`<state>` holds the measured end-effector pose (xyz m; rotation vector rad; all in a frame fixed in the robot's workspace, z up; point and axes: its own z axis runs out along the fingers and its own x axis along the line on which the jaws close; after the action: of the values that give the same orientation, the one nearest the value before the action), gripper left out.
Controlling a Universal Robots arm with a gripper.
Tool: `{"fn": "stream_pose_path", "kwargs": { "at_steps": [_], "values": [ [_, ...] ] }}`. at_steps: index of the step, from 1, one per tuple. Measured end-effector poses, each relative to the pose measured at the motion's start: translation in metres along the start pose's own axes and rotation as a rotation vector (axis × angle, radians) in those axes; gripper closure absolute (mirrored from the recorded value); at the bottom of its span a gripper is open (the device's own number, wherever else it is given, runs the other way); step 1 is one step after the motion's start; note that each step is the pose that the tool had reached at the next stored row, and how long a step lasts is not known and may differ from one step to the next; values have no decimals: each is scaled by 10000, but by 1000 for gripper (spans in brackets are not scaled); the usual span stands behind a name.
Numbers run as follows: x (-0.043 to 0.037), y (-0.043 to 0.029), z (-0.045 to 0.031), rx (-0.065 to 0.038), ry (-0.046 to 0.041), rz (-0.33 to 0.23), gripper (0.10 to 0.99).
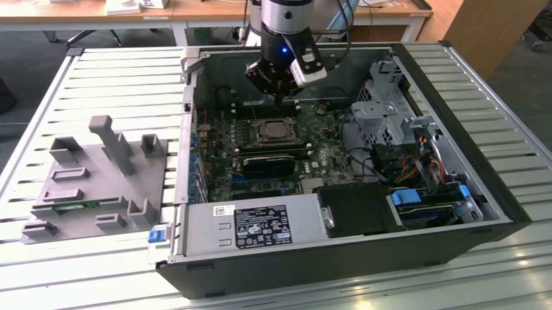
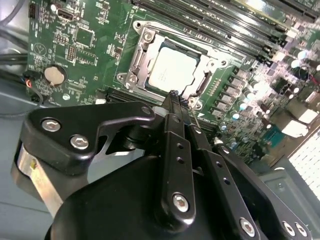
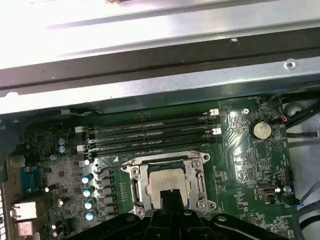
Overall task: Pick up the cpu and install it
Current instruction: 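Install the first cpu locking lever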
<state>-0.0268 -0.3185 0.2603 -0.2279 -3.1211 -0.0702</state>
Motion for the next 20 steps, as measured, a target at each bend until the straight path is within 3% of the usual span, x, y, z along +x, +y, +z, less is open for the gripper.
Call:
{"fn": "stream_pose_path", "kwargs": {
  "at_steps": [10,14,18,20],
  "values": [
    [17,-4,20,-34,-75,-790,980],
    [134,-21,27,-65,-85,-808,980],
    [274,-42,37,-83,-230,-814,980],
    [318,-48,38,-89,-257,-816,980]
  ]
}}
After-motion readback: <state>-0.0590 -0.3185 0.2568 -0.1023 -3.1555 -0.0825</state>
